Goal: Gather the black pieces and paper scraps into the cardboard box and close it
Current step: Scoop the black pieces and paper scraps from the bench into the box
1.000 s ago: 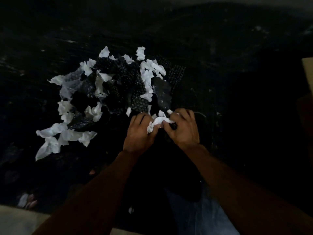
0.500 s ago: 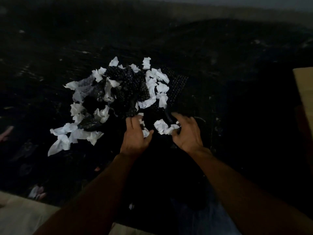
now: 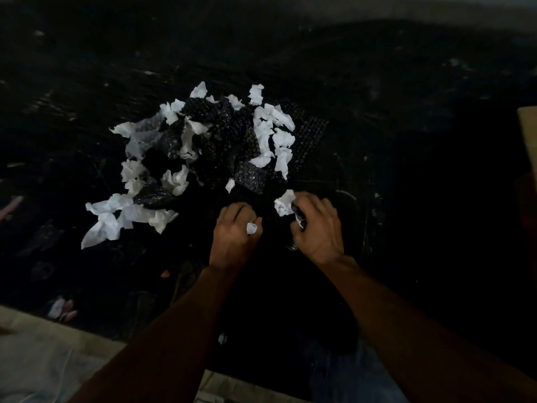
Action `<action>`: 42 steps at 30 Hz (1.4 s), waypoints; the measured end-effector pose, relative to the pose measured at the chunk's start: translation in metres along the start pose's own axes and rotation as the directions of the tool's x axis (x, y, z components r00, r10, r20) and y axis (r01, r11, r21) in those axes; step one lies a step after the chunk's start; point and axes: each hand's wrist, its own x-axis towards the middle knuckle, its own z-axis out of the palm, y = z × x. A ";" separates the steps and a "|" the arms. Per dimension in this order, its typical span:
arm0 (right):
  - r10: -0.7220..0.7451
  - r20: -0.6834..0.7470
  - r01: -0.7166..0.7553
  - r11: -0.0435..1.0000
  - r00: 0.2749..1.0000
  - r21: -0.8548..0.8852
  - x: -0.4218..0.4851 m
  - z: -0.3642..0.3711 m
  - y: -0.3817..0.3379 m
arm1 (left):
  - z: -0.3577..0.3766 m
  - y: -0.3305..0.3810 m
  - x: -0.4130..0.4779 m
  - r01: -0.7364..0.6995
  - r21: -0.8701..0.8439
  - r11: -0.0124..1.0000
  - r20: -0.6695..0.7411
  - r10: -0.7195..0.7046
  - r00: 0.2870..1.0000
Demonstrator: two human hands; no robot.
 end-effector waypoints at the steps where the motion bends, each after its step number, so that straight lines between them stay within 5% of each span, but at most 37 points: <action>1: 0.002 0.006 -0.002 1.000 1.000 -0.014 0.001 -0.001 -0.001 | -0.002 0.000 0.000 -0.015 0.002 1.000 0.007 0.015 1.000; 6: 0.078 0.031 -0.079 0.997 0.996 0.022 0.007 -0.011 -0.004 | -0.016 -0.003 0.007 0.180 -0.011 0.984 0.162 -0.176 0.971; 10: 0.278 0.014 -0.278 0.952 0.960 0.131 0.006 -0.027 -0.009 | -0.035 0.000 0.012 0.313 -0.002 0.950 0.195 -0.307 0.932; 16: 0.369 -0.072 -0.361 0.926 0.927 0.108 -0.001 -0.060 -0.026 | -0.073 0.016 0.032 0.370 -0.119 0.921 0.187 -0.346 0.919; 28: 0.368 -0.253 -0.300 0.915 0.895 0.272 -0.023 -0.208 -0.086 | -0.161 0.080 0.078 -0.010 -0.262 0.965 0.171 0.057 0.984; 33: 0.319 -0.295 -0.264 0.941 0.901 0.211 -0.057 -0.280 -0.099 | -0.180 0.146 0.099 -0.163 -0.335 0.928 0.211 0.242 0.947; 42: 0.400 -0.490 -0.367 0.915 0.774 0.167 -0.128 -0.377 -0.050 | -0.160 0.290 0.104 -0.343 -0.479 0.808 0.193 0.479 0.857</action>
